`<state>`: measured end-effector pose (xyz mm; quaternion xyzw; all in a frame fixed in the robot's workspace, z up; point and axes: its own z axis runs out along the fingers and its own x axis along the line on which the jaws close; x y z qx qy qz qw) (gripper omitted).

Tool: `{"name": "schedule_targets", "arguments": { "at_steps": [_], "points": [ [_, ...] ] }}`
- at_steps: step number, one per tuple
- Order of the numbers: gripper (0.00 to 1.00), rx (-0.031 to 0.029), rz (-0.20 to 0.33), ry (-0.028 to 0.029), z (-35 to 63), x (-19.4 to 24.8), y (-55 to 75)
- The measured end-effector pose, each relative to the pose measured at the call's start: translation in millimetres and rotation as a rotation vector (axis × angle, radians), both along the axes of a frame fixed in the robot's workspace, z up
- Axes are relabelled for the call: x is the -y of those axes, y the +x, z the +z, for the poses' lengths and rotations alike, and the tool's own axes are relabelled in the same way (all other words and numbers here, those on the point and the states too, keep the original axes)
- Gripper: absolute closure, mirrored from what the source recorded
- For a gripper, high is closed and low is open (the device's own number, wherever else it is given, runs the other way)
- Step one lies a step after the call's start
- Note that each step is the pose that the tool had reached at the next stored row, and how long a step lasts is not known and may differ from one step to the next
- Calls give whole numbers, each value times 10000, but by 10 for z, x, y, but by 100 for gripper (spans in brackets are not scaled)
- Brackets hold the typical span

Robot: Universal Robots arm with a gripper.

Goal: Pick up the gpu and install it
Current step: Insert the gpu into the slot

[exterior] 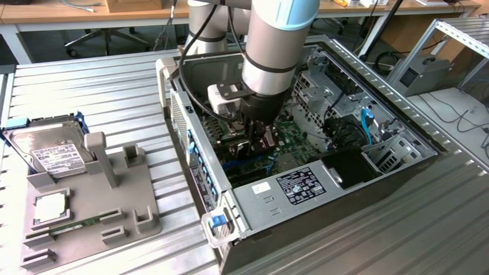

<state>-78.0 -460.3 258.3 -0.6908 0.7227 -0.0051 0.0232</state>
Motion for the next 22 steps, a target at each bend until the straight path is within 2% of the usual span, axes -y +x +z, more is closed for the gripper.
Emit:
{"name": "schedule_targets", "arguments": {
  "at_steps": [9,15,18,22],
  "points": [
    [73,0,0,3,-11,-8,-1],
    [73,-1,-1,30,-10,-9,-2],
    [73,1,0,80,-11,-9,-1],
    [73,-1,0,80,-20,-9,-1]
  ]
}}
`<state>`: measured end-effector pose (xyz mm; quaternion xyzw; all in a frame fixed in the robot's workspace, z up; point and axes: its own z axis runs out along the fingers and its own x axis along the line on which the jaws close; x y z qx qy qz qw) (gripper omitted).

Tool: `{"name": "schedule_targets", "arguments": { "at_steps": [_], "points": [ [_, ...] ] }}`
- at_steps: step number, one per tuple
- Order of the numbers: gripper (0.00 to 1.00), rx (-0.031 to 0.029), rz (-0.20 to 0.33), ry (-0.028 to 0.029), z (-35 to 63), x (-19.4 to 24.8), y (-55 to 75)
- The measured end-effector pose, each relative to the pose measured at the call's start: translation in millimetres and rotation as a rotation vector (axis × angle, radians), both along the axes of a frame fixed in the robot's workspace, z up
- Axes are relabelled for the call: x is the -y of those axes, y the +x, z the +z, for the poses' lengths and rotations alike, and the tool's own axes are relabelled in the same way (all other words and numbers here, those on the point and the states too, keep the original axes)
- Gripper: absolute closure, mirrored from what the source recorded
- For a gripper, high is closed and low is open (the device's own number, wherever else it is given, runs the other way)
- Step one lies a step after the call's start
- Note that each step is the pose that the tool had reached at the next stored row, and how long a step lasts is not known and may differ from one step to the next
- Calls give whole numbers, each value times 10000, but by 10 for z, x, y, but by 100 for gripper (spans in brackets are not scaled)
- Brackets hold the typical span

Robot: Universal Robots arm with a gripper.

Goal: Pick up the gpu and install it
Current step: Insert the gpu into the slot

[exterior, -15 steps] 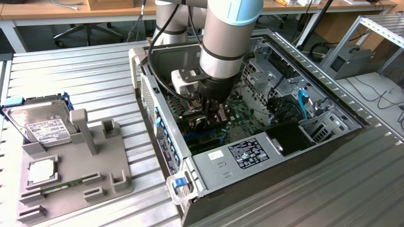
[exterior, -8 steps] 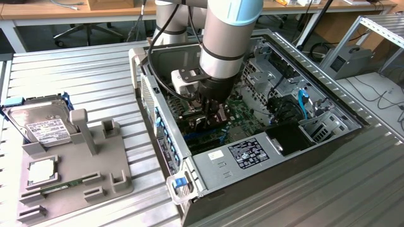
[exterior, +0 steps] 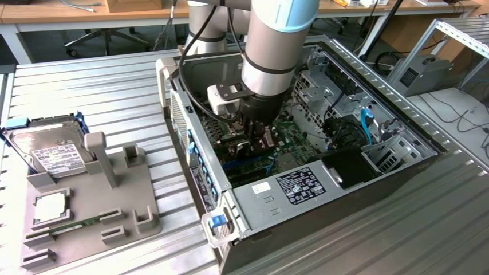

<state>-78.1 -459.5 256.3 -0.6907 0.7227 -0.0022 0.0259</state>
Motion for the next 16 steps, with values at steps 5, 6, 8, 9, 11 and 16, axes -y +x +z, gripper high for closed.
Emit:
{"name": "schedule_targets", "arguments": {
  "at_steps": [5,6,8,9,11,16],
  "points": [
    [73,2,0,3,-5,0,0],
    [73,2,0,4,-8,0,0],
    [73,1,0,2,-8,0,0],
    [73,1,0,2,-8,0,0],
    [73,1,0,1,-8,0,0],
    [73,2,0,2,-16,0,0]
  ]
}}
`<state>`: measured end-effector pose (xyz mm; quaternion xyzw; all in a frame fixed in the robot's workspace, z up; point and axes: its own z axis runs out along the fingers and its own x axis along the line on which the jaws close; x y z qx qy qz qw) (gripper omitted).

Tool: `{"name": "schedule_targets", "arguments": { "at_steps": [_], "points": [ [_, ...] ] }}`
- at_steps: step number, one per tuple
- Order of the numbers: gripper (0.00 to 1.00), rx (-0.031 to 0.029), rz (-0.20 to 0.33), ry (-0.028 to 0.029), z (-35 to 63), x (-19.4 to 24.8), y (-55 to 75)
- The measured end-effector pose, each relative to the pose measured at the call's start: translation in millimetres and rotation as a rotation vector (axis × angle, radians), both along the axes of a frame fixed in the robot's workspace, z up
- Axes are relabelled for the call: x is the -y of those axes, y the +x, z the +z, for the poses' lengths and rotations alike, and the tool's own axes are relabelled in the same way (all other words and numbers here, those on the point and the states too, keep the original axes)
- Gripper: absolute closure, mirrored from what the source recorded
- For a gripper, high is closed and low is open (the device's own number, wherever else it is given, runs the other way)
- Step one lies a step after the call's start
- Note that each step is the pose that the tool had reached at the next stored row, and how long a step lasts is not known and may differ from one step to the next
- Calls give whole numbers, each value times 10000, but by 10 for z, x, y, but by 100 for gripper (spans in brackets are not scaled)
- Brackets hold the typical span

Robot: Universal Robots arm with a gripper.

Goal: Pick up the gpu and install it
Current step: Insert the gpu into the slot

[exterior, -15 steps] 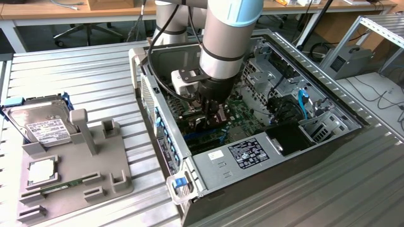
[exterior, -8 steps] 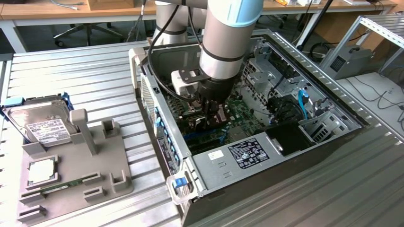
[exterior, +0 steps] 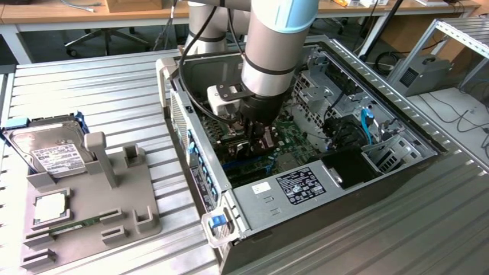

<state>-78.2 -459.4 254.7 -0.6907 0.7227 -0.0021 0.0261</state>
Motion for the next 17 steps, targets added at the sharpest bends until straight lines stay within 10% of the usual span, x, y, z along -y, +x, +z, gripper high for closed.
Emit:
{"name": "schedule_targets", "arguments": {
  "at_steps": [17],
  "points": [
    [73,-1,0,-1,-17,0,0]
  ]
}}
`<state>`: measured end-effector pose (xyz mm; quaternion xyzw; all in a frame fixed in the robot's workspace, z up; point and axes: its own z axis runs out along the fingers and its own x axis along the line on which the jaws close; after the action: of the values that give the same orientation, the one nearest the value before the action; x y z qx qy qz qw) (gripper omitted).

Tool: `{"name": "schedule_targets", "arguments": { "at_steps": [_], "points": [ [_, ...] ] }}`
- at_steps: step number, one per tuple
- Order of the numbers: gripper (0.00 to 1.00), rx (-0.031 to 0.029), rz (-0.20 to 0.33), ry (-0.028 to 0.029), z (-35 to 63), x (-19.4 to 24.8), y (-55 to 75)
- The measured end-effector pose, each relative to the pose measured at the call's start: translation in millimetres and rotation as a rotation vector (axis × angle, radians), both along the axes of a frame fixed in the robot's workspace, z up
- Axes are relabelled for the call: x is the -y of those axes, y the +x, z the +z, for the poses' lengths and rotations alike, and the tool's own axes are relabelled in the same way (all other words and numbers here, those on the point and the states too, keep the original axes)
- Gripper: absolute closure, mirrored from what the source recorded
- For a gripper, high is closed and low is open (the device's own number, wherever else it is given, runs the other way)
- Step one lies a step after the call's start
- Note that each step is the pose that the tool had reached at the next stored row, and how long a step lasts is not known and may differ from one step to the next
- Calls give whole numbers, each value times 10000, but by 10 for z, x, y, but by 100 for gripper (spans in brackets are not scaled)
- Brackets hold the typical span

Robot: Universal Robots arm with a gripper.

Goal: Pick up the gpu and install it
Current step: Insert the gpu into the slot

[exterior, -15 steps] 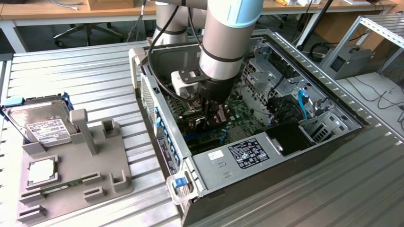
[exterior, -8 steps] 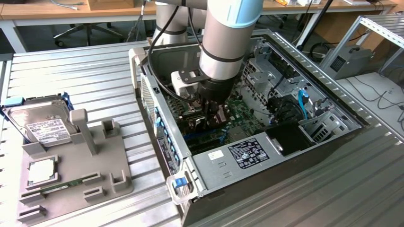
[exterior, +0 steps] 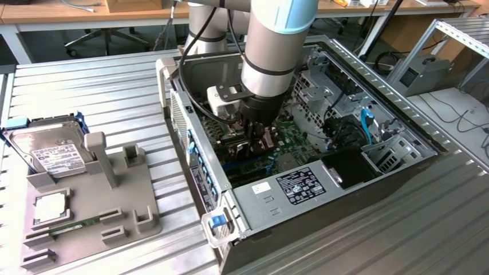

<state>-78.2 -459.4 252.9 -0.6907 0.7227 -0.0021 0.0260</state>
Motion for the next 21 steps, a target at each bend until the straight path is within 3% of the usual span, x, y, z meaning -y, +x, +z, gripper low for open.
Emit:
{"name": "schedule_targets", "arguments": {
  "at_steps": [21],
  "points": [
    [73,0,-9,-3,-7,0,0]
  ]
}}
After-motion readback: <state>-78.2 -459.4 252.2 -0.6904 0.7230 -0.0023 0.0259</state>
